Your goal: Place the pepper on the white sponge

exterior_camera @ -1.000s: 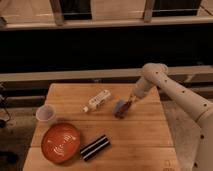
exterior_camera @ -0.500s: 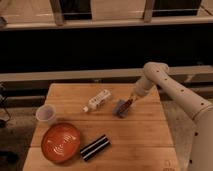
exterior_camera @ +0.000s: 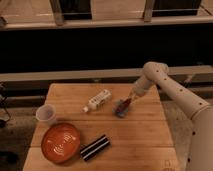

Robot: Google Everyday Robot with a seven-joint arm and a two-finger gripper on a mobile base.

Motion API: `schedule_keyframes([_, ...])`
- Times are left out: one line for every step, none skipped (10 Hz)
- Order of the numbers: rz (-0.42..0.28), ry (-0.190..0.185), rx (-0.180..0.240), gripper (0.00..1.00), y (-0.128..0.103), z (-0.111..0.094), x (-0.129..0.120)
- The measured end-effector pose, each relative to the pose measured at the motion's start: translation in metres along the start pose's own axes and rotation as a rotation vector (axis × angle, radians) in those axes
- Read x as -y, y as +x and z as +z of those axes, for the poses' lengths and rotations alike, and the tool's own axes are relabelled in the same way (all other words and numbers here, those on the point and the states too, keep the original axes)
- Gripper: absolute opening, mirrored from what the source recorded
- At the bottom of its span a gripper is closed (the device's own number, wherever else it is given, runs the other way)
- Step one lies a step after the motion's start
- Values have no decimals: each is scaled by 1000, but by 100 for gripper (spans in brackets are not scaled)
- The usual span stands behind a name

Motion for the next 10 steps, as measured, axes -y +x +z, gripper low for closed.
schedule_keyframes([-2, 4, 4, 60, -1, 2, 3])
schedule_keyframes([-3, 5, 7, 68, -2, 4, 4])
schedule_keyframes([-4, 5, 10, 76, -3, 5, 6])
schedule_keyframes([-5, 7, 12, 80, -4, 7, 8])
schedule_keyframes([-6, 7, 13, 80, -4, 8, 9])
schedule_keyframes([-5, 6, 14, 80, -4, 9, 9])
schedule_keyframes([-4, 5, 16, 80, -4, 10, 8])
schedule_keyframes([-5, 4, 16, 80, -4, 11, 8])
schedule_keyframes([-5, 3, 16, 80, -4, 11, 8])
schedule_keyframes([-6, 2, 16, 80, -3, 11, 7])
